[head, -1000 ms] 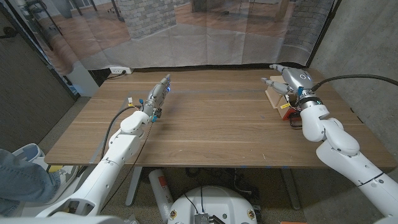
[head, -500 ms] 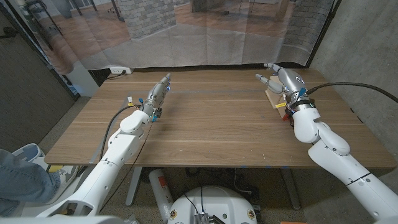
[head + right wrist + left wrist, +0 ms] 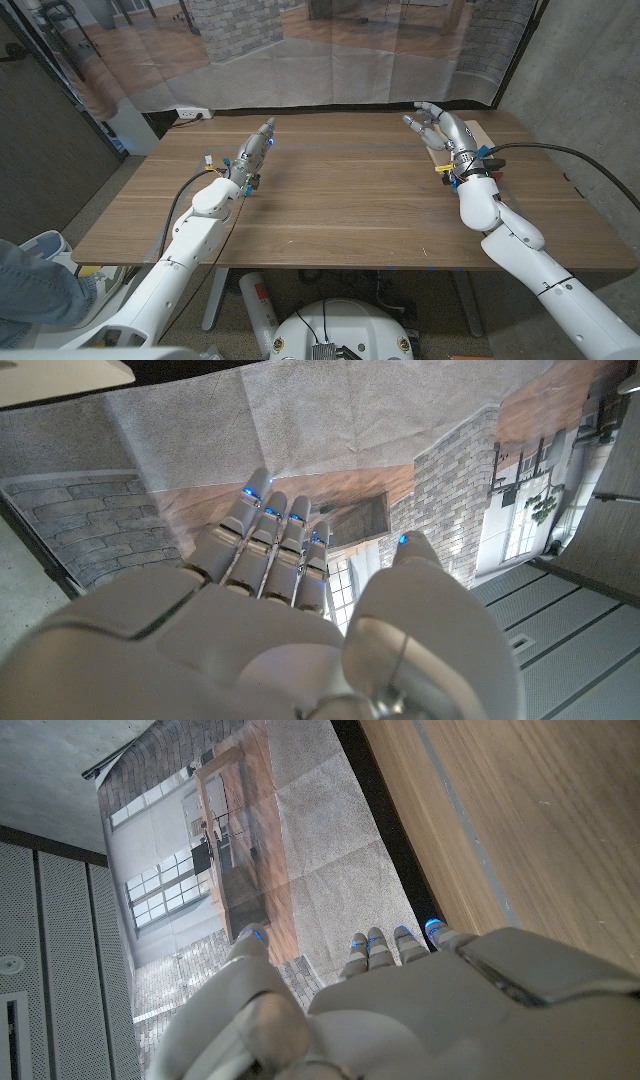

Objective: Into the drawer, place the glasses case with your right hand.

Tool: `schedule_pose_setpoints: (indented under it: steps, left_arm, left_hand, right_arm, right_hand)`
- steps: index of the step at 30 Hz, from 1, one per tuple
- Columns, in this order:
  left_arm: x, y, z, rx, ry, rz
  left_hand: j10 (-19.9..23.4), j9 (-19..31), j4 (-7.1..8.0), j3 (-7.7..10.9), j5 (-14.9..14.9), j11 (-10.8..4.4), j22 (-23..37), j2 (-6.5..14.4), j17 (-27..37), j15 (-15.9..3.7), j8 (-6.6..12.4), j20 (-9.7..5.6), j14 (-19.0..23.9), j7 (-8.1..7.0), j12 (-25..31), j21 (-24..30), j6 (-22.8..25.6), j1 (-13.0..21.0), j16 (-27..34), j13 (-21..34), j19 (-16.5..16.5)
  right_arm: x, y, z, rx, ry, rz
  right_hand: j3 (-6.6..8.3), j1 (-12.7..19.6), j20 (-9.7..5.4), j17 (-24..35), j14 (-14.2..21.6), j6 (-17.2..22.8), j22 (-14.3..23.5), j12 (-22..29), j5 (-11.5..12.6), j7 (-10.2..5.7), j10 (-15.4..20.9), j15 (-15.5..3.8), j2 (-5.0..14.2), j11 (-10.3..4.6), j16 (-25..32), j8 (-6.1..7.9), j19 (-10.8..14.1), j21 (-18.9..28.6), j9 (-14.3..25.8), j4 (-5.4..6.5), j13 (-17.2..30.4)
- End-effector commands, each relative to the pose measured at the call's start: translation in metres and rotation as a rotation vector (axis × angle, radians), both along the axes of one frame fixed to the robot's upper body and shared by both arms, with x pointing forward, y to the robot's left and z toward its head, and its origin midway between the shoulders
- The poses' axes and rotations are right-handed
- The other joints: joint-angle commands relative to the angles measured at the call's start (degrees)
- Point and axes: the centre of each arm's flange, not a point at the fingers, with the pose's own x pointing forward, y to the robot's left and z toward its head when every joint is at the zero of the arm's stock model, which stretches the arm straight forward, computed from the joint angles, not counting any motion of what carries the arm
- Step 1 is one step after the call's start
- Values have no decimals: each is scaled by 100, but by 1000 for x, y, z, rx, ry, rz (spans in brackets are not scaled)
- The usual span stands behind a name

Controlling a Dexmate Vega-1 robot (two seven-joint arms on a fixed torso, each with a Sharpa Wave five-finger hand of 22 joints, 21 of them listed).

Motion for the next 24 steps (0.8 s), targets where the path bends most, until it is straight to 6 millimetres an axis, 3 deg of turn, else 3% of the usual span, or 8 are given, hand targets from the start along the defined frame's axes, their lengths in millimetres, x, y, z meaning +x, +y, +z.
schedule_pose_setpoints:
  steps: [1,5,24]
  left_arm:
    - [-5,0,-2,-4,-16,-10]
    - [-6,1,-3,-7,-21,-11]
    - [-13,3,-3,-18,-50,-13]
  left_hand:
    - [-16,21,14,-17,-9,-3,10,45,28,17,5,-296,-52,37,9,5,17,-4,-7,24,-452]
    - [-13,21,12,-19,-10,-4,10,46,28,21,4,-279,-50,33,10,3,15,-3,-6,24,-456]
    - [-7,21,6,-31,-11,1,10,49,28,15,5,-295,-39,34,13,6,20,3,0,24,-446]
  right_arm:
    - [15,17,-8,158,15,215]
    - [20,21,-10,191,37,284]
    - [36,31,-19,298,128,461]
  right_hand:
    - [-6,25,-292,3,24,70,-2,9,-21,54,34,-33,37,13,28,31,44,-41,10,35,-2]
    - [11,37,-293,-9,-52,178,-4,-4,-30,234,8,-42,95,-25,6,59,-11,-100,3,34,-12]
    - [62,85,-224,-37,-277,230,-6,-51,-70,263,-107,89,222,49,-47,40,-163,-239,-14,15,-33]
